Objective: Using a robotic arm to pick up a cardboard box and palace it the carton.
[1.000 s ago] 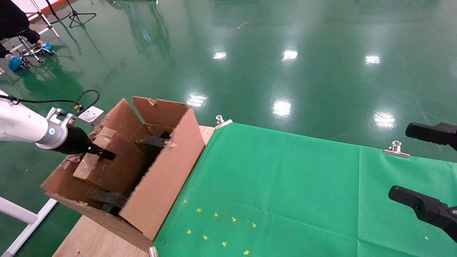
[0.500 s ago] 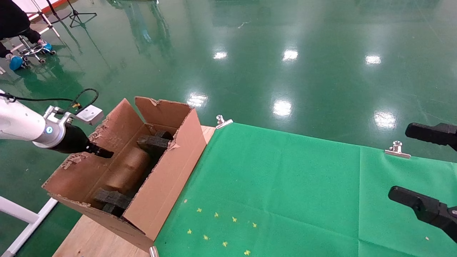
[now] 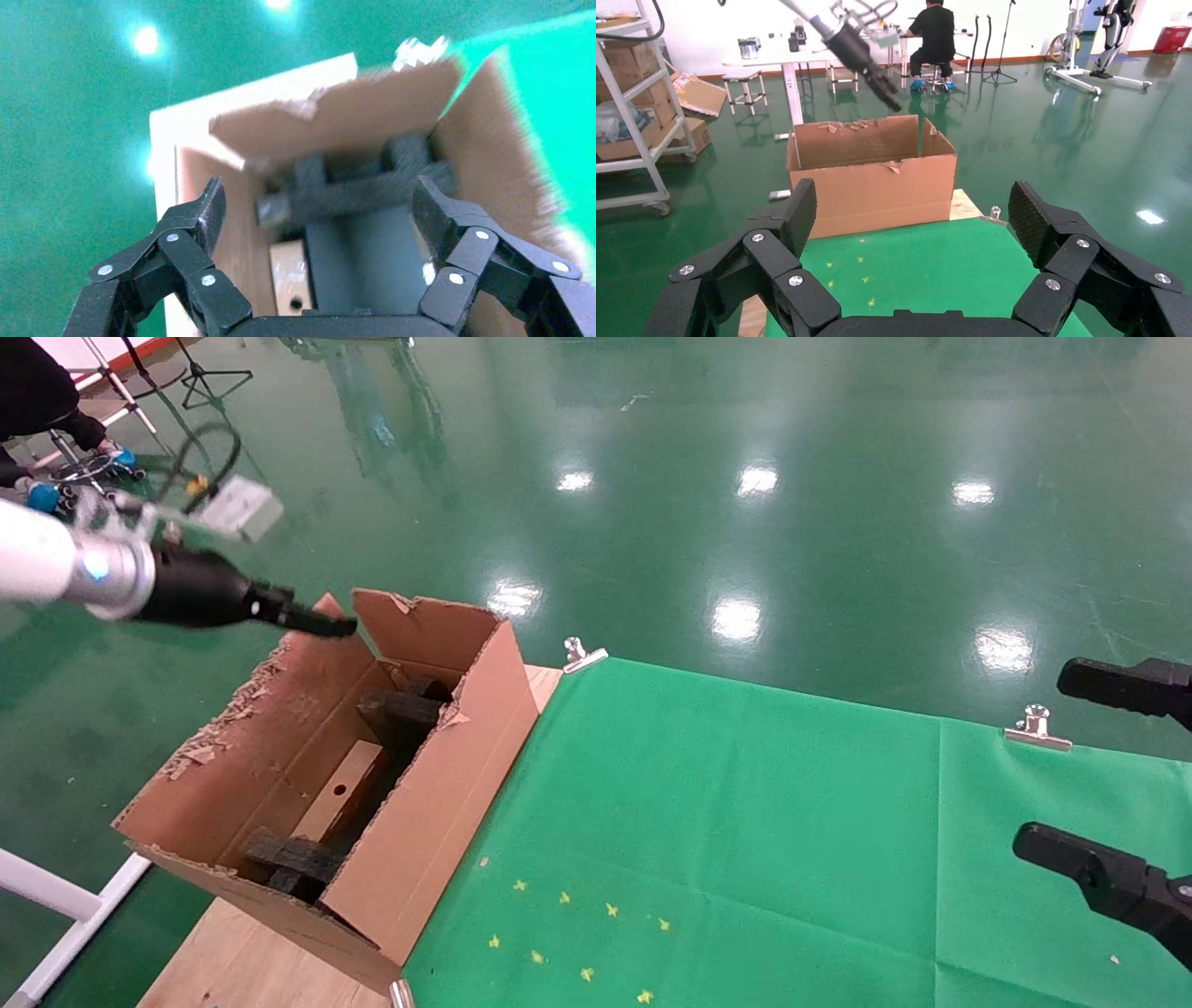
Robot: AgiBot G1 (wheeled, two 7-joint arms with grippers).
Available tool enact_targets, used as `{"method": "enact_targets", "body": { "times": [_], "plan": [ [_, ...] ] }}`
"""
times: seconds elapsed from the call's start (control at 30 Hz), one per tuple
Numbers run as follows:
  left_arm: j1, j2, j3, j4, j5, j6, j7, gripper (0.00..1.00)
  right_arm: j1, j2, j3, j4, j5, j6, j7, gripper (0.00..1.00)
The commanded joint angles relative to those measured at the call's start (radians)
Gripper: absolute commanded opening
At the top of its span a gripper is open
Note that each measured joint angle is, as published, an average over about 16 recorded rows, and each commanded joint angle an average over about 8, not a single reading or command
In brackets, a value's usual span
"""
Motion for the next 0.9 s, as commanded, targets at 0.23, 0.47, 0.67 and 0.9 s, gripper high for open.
{"method": "enact_targets", "body": {
  "times": [0.23,0.47,0.67,0.9],
  "plan": [
    [-0.040,-0.034,-0.017,-0.093,-0.023,0.028,-0.018,1.00,0.000,0.000,0.000,0.000,0.000,0.000,0.000,1.00],
    [-0.025,-0.027,-0.019,-0.073,-0.022,0.029,-0.010,1.00,0.000,0.000,0.000,0.000,0.000,0.000,0.000,1.00],
    [0.036,-0.031,-0.080,-0.132,-0.071,0.055,0.019,1.00,0.000,0.000,0.000,0.000,0.000,0.000,0.000,1.00],
    [0.141,-0.041,-0.187,-0.237,-0.155,0.102,0.067,1.00,0.000,0.000,0.000,0.000,0.000,0.000,0.000,1.00]
  ]
}}
